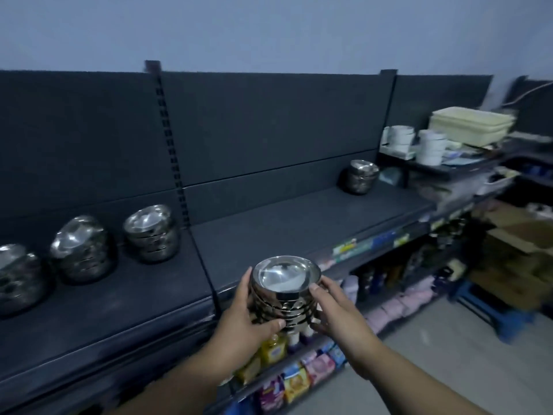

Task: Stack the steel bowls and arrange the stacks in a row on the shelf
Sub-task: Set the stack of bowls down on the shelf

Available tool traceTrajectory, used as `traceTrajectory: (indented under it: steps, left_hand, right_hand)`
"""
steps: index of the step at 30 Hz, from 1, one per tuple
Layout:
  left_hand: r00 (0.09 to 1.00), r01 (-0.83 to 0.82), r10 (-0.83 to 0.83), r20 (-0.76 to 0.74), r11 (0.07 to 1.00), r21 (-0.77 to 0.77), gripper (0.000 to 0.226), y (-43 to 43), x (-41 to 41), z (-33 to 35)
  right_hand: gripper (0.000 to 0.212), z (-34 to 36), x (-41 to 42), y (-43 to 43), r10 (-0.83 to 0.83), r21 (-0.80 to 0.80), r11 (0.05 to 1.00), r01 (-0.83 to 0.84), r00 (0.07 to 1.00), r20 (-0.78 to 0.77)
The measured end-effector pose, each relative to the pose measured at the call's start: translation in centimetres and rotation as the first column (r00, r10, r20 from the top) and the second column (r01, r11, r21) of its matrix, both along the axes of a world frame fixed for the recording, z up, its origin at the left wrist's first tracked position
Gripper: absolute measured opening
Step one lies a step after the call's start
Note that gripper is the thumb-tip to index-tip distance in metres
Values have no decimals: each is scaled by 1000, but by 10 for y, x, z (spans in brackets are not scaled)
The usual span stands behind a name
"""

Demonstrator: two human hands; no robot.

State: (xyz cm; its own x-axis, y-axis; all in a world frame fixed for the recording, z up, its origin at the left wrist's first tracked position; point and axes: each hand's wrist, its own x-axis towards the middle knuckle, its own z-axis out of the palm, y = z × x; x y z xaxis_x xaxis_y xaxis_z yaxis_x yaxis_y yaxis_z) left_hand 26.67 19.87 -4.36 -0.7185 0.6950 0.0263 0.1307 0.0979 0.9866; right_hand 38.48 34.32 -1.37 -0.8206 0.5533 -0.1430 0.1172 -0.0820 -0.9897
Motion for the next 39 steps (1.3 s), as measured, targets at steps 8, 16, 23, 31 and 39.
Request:
traceTrajectory:
  steps: [8, 16, 23, 31, 39]
  left_hand:
    - [982, 189, -189, 14, 982, 33, 111, 152, -26, -12]
    - [967, 254, -253, -26, 966, 45, 108, 296, -134, 0]
    - [975, 223, -223, -6, 975, 16, 107, 390, -198, -1]
    - [1000, -7, 7, -27, 1000, -23, 113, 462, -238, -18]
    - [958, -272, 258, -127, 955, -119, 109, 512, -249, -14]
  right_hand:
    - [11, -9, 0, 124, -183, -111, 977, 180, 983, -18]
    - [27, -4, -101, 252, -268, -91, 960, 263, 963, -41]
    - [45, 2, -164, 351, -214, -56, 975, 213, 977, -17]
    - [22, -17, -231, 457, -3, -67, 998, 4, 1000, 10]
    - [54, -28, -280, 547, 316, 195, 926, -323, 946, 67]
